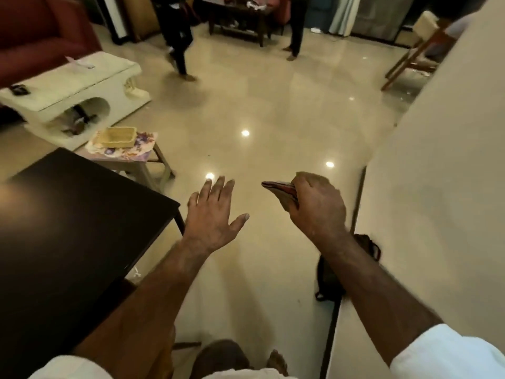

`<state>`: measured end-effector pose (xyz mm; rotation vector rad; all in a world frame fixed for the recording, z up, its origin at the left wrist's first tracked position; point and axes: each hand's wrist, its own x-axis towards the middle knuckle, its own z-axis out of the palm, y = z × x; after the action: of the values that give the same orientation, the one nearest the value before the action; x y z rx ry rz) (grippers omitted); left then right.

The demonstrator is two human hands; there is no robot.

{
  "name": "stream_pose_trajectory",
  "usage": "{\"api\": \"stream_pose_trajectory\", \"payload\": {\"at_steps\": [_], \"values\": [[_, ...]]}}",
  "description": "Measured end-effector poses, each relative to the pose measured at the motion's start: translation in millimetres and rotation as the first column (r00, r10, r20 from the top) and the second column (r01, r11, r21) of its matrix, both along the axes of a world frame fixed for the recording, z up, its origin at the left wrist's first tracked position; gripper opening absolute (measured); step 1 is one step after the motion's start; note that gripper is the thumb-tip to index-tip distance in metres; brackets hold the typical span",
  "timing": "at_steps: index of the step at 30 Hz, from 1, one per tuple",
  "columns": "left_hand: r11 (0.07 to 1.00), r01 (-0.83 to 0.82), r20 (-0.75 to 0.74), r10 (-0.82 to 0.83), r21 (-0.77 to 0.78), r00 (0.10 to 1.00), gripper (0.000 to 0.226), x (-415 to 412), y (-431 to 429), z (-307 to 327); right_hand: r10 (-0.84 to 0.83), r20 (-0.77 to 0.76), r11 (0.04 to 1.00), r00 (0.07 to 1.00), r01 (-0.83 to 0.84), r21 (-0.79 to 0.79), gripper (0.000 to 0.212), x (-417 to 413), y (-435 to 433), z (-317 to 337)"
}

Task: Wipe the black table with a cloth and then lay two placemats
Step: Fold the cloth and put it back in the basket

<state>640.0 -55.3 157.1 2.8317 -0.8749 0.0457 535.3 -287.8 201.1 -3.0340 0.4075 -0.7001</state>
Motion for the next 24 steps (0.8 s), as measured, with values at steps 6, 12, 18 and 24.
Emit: {"api": "stream_pose_trajectory", "payload": {"at_steps": [6,12,18,24], "values": [[0.974,-0.225,-0.011,0.226,0.037,0.974,0.102,127.7,-20.2,1.6,0.252,0.101,0.965,0.962,-0.242,-0.103,0.047,180.7,-47.4,-3.7],[0.92,-0.393,-0.039,0.393,0.014,0.919,0.102,279.5,-14.6,-0.9,0.368,0.171,0.926,0.914,-0.343,-0.16,0.048,364.3,-40.3,-1.2],[0.854,-0.519,-0.034,0.518,-0.026,0.855,0.105,417.4,9.6,16.7,0.473,0.114,0.88,0.874,-0.463,-0.101,0.049,533.6,-8.3,12.6],[0.769,-0.637,-0.08,0.638,0.041,0.766,0.103,526.4,35.2,6.4,0.598,0.109,0.798,0.794,-0.602,0.002,0.049,672.4,20.8,13.6]]}}
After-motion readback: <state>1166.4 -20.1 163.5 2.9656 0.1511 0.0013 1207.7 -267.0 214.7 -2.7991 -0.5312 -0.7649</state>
